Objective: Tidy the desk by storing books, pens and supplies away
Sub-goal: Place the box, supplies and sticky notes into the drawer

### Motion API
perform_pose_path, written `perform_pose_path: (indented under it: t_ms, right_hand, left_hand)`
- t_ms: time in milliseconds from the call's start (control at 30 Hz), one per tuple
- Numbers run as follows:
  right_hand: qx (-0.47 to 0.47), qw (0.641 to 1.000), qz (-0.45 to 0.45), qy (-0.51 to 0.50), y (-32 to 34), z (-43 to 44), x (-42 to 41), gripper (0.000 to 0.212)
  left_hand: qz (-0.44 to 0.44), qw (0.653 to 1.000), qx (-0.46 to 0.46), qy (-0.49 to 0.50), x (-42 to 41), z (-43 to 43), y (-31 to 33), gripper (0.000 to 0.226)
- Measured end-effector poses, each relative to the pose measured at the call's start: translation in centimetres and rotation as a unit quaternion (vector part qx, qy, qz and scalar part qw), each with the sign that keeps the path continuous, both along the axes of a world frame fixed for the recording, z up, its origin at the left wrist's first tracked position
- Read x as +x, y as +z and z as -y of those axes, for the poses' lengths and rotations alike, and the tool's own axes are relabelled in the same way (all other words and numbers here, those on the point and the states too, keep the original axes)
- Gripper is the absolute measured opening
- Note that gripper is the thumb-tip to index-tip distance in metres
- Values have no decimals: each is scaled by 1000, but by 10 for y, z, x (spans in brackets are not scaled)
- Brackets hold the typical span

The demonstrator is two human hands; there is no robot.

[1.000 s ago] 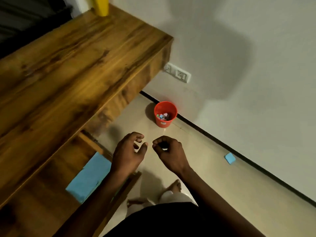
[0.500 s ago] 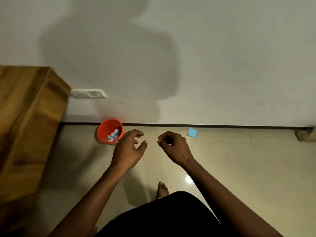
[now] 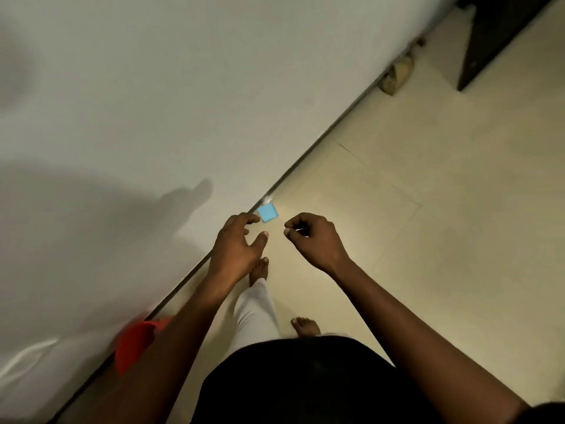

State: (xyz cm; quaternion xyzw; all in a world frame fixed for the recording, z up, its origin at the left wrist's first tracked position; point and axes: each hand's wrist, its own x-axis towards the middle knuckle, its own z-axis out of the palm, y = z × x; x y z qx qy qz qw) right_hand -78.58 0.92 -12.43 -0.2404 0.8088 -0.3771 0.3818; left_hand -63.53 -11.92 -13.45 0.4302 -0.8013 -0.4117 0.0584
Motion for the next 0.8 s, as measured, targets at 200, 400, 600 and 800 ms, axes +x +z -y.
perform_pose_path:
  t_ms: [200,400,600,800]
  right_hand:
    - [49,990,16,-128,-43,20,-28,10]
    - [64,973,62,-212,-127,40,-31,9]
    - [71,972,77,-212,-270,59,-32,11]
    - [78,970,80,-217,-404,68,-33,12]
  left_hand:
    - [42,988,-2,-147,-65,69,-77,37]
    - [96,926,-81,-355,-102,121,-196,40]
    - [166,910,-58,-375,-135,162,-372,46]
    - [228,936,-23,-268,-154,185,-539,59]
